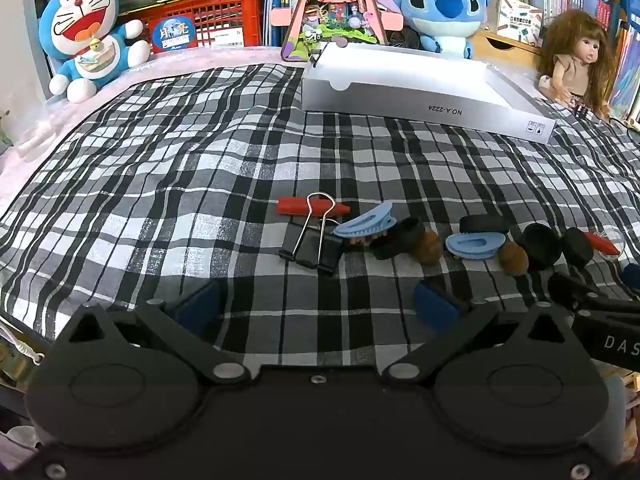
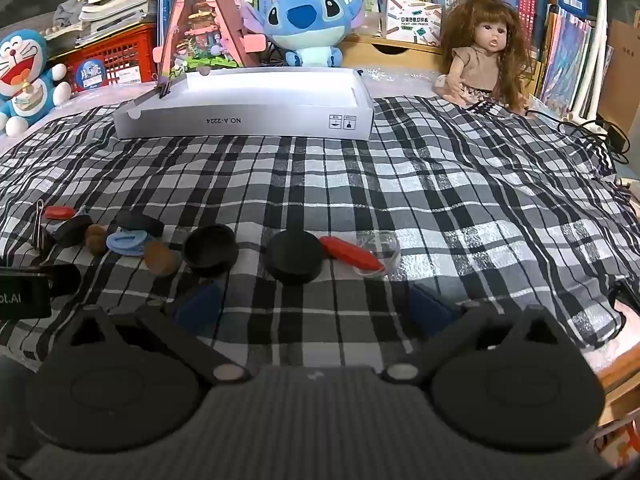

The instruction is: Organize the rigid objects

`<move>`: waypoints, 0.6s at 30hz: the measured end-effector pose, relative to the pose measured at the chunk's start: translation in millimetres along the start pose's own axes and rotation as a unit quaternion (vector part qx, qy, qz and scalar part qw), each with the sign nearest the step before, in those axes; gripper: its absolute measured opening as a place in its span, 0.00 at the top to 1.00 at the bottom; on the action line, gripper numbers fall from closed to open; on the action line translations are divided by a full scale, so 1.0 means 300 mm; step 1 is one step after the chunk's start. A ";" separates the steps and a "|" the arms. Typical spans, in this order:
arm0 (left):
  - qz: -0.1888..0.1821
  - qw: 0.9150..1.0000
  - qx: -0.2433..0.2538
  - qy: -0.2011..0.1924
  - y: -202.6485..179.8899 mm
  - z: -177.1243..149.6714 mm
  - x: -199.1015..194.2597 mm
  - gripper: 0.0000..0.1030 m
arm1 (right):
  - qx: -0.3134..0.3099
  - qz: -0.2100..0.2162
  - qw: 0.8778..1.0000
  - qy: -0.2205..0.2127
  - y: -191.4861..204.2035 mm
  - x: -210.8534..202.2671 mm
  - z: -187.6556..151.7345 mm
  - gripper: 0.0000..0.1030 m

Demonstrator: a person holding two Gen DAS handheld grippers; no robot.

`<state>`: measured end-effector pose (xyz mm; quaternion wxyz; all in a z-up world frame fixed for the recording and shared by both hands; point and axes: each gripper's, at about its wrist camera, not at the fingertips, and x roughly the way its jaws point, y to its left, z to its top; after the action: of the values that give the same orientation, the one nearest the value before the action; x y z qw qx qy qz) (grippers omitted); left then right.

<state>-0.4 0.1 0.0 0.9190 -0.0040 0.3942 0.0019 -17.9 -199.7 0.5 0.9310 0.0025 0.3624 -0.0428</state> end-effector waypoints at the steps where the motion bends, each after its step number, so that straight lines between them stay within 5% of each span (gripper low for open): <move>1: 0.001 1.000 0.001 0.001 -0.001 0.000 0.000 0.00 | 0.004 0.002 1.000 0.004 -0.001 0.001 0.000 0.00; 18: 0.001 1.000 0.001 0.003 0.000 0.001 0.001 0.00 | 0.001 -0.001 1.000 0.003 0.003 0.000 0.001 0.00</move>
<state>-0.1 -0.1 0.0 0.9177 -0.0023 0.3972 0.0024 -17.5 -198.9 0.6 0.9299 0.0035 0.3652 -0.0437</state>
